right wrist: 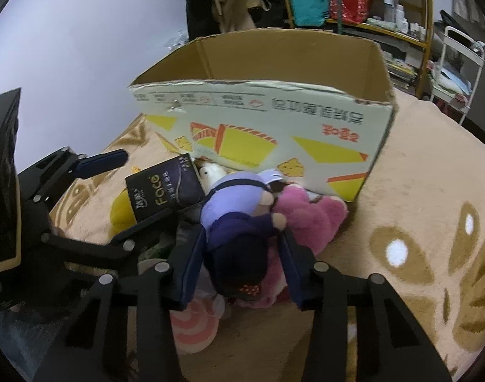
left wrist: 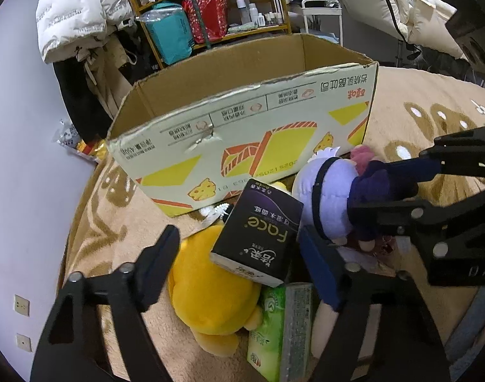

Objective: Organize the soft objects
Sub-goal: 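Grasp the purple-haired doll with the right gripper while the left gripper grasps the black tissue pack, then carry the purple-haired doll with the right gripper into the cardboard box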

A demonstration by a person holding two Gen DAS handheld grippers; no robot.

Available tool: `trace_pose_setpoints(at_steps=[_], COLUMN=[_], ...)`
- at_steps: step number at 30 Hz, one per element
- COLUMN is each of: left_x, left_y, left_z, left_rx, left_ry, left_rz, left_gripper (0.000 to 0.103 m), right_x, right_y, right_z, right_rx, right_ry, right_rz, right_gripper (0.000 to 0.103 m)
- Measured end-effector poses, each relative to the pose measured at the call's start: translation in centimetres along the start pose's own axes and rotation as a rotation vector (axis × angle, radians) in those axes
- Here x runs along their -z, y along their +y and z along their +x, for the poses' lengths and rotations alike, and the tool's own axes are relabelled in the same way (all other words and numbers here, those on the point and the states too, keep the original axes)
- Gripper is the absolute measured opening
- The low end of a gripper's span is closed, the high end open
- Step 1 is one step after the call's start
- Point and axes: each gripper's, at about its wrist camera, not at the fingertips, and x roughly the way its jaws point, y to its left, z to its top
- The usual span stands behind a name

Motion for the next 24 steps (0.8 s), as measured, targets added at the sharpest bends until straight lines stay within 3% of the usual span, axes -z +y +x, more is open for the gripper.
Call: trace_pose_setpoints(at_steps=[11, 13, 15, 17, 24], left_x=[0.3, 0.2, 0.2, 0.2, 0.2], left_y=[-0.3, 0.0, 0.3, 0.5, 1.1], left_z=[0.9, 0.8, 0.8, 0.7, -0.3], left_rx=[-0.018, -0.012, 0.019, 0.042, 0.066], left_ry=[0.018, 0.017, 0.028, 0.032, 0.008], left_rz=[0.021, 0.009, -0.013, -0.028, -0.061], left_gripper=[0.071, 0.068, 0.055, 0.049, 0.048], right_x=[0.1, 0.1, 0.2, 0.2, 0.3], right_y=[0.4, 0.6, 1.0, 1.2, 1.3], right_z=[1.0, 0.9, 1.0, 0.9, 0.8], right_rx=[0.032, 0.031, 0.045, 0.055, 0.066], right_ry=[0.016, 0.016, 0.015, 0.014, 0.011], right_rz=[0.008, 0.002, -0.009, -0.018, -0.009], right_gripper=[0.045, 0.039, 0.039, 0.039, 0.039])
